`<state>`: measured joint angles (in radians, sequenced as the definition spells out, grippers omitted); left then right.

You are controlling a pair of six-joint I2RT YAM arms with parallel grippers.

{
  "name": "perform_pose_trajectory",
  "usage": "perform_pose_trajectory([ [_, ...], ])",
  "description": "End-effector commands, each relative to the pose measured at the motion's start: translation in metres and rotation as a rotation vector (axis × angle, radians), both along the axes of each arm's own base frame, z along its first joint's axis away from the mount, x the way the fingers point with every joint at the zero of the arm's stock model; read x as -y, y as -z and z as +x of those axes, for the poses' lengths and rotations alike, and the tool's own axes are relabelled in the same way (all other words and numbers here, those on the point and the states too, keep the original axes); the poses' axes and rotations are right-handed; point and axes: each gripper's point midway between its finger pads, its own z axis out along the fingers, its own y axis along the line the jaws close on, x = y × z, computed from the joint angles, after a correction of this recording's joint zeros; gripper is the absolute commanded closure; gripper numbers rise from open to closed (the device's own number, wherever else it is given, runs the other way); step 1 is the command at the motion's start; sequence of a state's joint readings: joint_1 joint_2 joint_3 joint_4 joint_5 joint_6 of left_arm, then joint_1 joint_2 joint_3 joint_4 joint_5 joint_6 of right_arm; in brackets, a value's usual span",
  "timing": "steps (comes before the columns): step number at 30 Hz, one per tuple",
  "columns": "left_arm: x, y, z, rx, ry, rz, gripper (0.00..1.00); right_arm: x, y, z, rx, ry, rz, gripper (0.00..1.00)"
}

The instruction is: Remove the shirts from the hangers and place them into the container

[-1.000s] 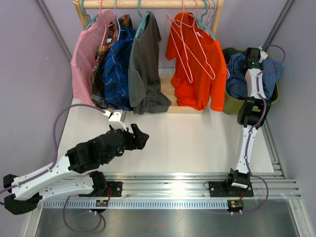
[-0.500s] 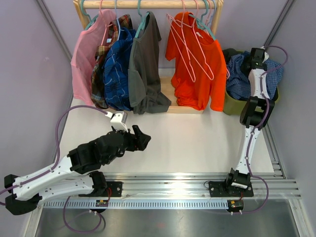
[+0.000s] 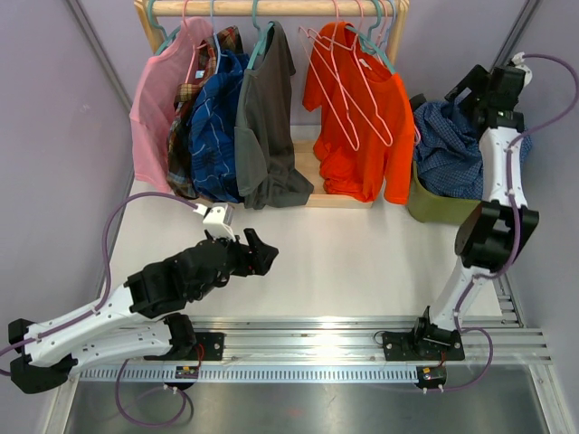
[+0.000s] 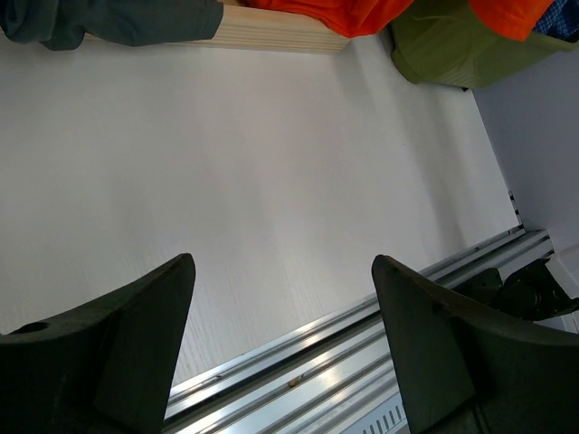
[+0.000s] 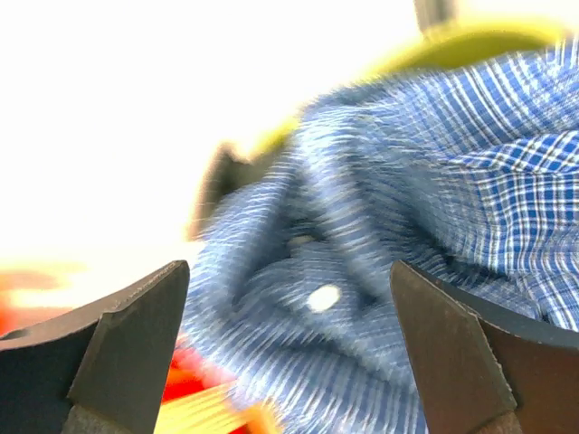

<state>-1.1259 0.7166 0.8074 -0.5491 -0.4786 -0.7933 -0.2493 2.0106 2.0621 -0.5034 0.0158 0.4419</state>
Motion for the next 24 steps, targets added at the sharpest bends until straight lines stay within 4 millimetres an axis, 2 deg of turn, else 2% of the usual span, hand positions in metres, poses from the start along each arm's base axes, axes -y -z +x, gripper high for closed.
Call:
perform_pose_trajectory([
  [1,0.002,-0.018,0.006,0.044,-0.018,-0.048,0.16,-0.029,-0.126,-0.022,0.375,-0.121,-0.054,0.01],
  [2,0.001,-0.019,0.007,0.050,-0.020,-0.043,0.15,-0.034,-0.148,-0.035,0.425,-0.131,-0.063,0.01],
  [5,-0.003,-0.022,0.008,0.061,-0.026,-0.038,0.15,-0.051,-0.171,-0.055,0.482,-0.186,-0.044,0.01],
  [6,-0.004,-0.023,0.008,0.065,-0.027,-0.037,0.14,-0.068,-0.190,-0.074,0.545,-0.255,-0.044,0.00],
  [7,-0.005,-0.026,0.008,0.075,-0.028,-0.044,0.14,-0.078,-0.199,-0.084,0.582,-0.290,-0.043,0.01],
  [8,-0.006,-0.028,0.009,0.087,-0.029,-0.042,0.13,-0.098,-0.232,-0.111,0.675,-0.347,-0.071,0.01],
  [9,-0.007,-0.029,0.009,0.094,-0.028,-0.042,0.11,-0.111,-0.230,-0.120,0.696,-0.396,-0.079,0.00],
  [10,-0.008,-0.034,0.008,0.108,-0.025,-0.054,0.09,-0.129,-0.237,-0.134,0.720,-0.463,-0.108,0.00],
  [11,-0.010,-0.037,0.008,0.123,-0.022,-0.053,0.08,-0.157,-0.257,-0.161,0.772,-0.529,-0.135,0.01],
  [13,-0.013,-0.044,0.008,0.145,-0.022,-0.067,0.05,-0.188,-0.260,-0.185,0.785,-0.610,-0.192,0.01],
  [14,-0.015,-0.046,0.008,0.151,-0.023,-0.069,0.04,-0.222,-0.260,-0.209,0.779,-0.699,-0.177,0.01],
  [17,-0.021,-0.051,0.009,0.173,-0.038,-0.073,0.01,-0.251,-0.256,-0.241,0.763,-0.791,-0.166,0.01],
  [20,-0.025,-0.055,0.009,0.193,-0.043,-0.075,0.01,-0.282,-0.241,-0.266,0.757,-0.931,-0.061,0.01],
  [21,-0.025,-0.058,0.009,0.202,-0.040,-0.082,0.01,-0.301,-0.237,-0.282,0.755,-1.030,-0.008,0.01],
  [24,-0.028,-0.070,0.007,0.233,-0.026,-0.095,0.01,-0.326,-0.228,-0.304,0.741,-1.148,0.028,0.00],
])
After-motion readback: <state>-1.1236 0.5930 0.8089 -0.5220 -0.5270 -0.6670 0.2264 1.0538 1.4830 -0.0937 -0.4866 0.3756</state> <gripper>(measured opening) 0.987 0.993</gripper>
